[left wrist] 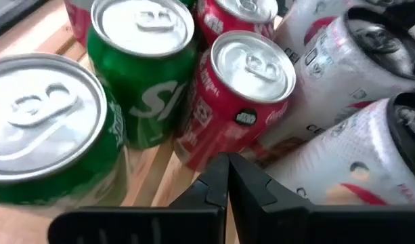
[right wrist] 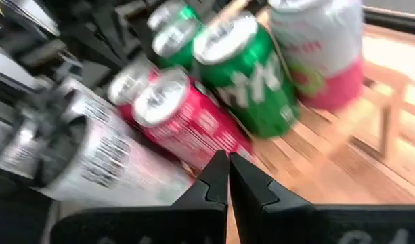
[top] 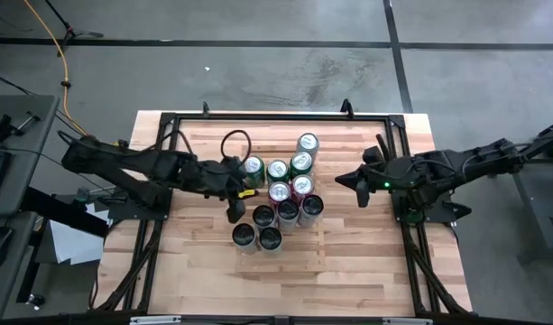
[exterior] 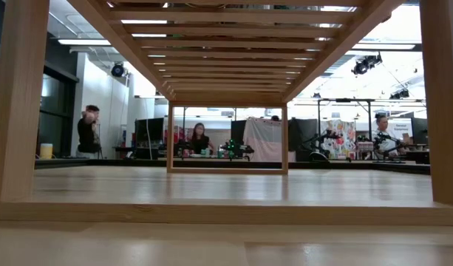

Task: Place canned beverage on shelf
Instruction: Adjust the soda cans

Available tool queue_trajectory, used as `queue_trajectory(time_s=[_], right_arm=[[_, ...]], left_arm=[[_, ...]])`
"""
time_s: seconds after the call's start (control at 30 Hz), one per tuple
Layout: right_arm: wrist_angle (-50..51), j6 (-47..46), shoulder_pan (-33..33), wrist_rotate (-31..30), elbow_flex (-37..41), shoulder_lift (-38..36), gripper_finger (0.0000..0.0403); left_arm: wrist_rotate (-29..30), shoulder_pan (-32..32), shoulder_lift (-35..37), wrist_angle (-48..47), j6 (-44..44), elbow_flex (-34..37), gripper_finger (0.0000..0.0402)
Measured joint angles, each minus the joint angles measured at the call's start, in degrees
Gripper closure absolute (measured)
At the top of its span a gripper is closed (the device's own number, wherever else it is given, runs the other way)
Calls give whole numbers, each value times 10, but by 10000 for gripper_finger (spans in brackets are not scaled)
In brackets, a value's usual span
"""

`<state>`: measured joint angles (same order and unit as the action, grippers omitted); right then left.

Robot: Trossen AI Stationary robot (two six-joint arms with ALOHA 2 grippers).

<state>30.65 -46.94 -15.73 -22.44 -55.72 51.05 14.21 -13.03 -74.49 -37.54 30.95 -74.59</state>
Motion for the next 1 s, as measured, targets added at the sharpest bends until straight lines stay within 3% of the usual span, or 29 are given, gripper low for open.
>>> queue_trajectory(time_s=[0.17,0.47,0.77,1.0], right_arm=[[58,-24,0,1,0,0,403],[60,-26,0,2,0,0,403],[51,-27,0,11,0,0,403],[51,-27,0,11,0,0,403]], left_arm=[[-18,12,-14,2,5,0,401],[-17,35,-29,25,36,0,401],[-41,65,-30,28,269,0,401],[-94,67,-30,32,361,0,401]])
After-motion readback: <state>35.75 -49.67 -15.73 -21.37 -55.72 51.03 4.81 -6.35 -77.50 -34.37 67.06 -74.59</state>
